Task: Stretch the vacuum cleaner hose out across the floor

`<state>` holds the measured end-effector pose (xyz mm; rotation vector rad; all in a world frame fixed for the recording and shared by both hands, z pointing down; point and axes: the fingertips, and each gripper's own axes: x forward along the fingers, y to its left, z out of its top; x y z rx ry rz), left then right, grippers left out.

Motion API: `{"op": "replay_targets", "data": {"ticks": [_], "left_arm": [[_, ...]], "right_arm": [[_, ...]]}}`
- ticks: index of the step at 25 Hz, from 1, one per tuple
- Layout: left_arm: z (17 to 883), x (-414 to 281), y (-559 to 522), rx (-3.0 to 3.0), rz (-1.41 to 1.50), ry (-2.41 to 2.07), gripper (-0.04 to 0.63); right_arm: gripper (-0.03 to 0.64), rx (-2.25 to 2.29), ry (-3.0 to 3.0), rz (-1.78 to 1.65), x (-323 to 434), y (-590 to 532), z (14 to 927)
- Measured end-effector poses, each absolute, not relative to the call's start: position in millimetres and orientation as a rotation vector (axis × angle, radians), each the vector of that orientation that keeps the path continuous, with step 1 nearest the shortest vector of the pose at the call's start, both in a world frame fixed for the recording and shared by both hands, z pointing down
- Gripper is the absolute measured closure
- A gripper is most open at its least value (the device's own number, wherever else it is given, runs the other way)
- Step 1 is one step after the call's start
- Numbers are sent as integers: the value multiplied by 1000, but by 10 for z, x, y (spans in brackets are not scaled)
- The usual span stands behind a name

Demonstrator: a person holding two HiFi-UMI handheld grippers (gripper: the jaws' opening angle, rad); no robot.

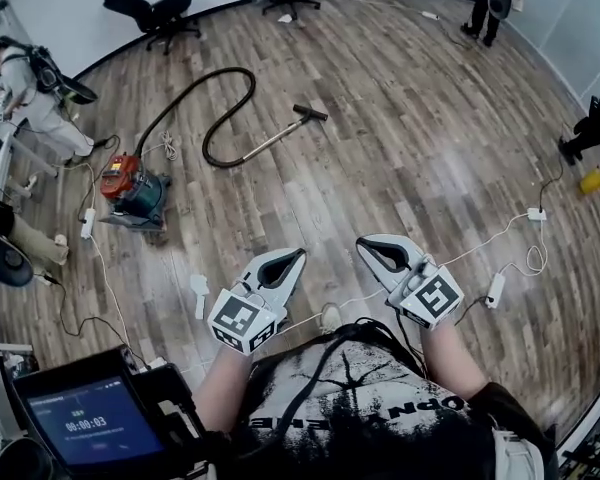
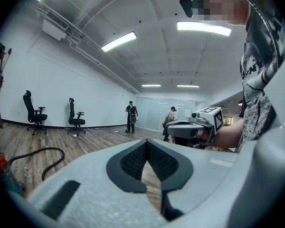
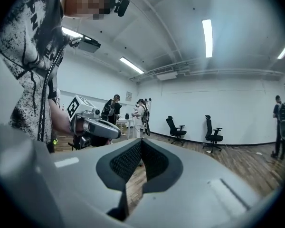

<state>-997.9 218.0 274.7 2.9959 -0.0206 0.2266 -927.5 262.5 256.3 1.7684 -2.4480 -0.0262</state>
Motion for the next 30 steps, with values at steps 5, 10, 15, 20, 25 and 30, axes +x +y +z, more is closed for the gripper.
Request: {"op": "replay_targets", "data": {"ticks": [5,10,15,20,25,30], "left_arm": [[2723,-9646,2062,3020,245,-53,594],[2795,-9436,1957,3013,313,-90,594],[2960,-9197,1841,2992,348,-127,594],[2966,-9178,1625,2981,340,-119,595],[3079,-9132,1248,2959,333,-110,594],[3030,-8975,676,2971,281,-46,594]], "right_arm": [[611,1716,-2506,-21,-8946,2499,2605],[611,1690,-2571,36,-8746,2359,2677],[611,1644,-2605,111,-8522,2225,2914],[611,1538,-2622,76,-8596,1956,3041],[611,1536,-2597,202,-8570,1594,3125],[611,1549,-2564,101,-8463,988,3016]]}}
